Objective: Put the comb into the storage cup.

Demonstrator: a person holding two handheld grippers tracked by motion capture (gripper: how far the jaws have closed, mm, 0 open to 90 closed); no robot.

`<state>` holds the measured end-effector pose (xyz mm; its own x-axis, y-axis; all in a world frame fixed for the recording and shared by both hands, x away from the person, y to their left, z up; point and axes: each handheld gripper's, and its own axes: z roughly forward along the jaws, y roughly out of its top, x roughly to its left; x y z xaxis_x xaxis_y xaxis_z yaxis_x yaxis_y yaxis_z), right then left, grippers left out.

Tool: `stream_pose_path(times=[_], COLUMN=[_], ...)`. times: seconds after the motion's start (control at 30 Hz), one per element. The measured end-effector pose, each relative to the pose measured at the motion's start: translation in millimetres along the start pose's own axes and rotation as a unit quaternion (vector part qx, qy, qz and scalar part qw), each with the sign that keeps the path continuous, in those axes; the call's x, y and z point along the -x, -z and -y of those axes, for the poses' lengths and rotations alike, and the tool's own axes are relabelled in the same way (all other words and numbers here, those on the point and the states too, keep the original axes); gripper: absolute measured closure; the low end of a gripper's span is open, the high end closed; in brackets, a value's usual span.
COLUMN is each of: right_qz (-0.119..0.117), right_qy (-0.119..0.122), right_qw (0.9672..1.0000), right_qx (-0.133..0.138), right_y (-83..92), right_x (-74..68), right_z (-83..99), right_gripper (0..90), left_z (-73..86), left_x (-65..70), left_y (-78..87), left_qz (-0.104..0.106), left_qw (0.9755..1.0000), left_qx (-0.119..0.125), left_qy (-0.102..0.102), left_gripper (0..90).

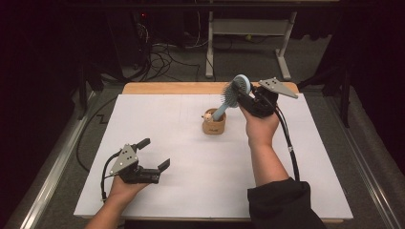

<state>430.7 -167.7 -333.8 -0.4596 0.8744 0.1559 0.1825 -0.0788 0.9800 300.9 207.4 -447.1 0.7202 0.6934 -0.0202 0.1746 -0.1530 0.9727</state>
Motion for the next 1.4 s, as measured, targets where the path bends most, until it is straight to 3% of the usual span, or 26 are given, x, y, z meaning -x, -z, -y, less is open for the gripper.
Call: stream_pose_path(times=[0.6,1.4], right_qz=[-0.005,-0.008], right_qy=[-0.007,-0.016], right_qw=[0.9998,0.9998], right_qx=[-0.016,-0.012], right_y=[-19.3,-25.8], right_x=[-3.4,-7.1], right_z=[21.6,27.1], right_gripper=[58.3,57.3], left_z=[0.4,0.3], left_x=[1.3,0.7], left_y=[0.4,2.3], left_qz=[0.004,0.003], left_qw=[1.0000,1.0000], left_qx=[-0.002,-0.001], left_qy=[-0.004,0.000], left_gripper=[0.0,0.0])
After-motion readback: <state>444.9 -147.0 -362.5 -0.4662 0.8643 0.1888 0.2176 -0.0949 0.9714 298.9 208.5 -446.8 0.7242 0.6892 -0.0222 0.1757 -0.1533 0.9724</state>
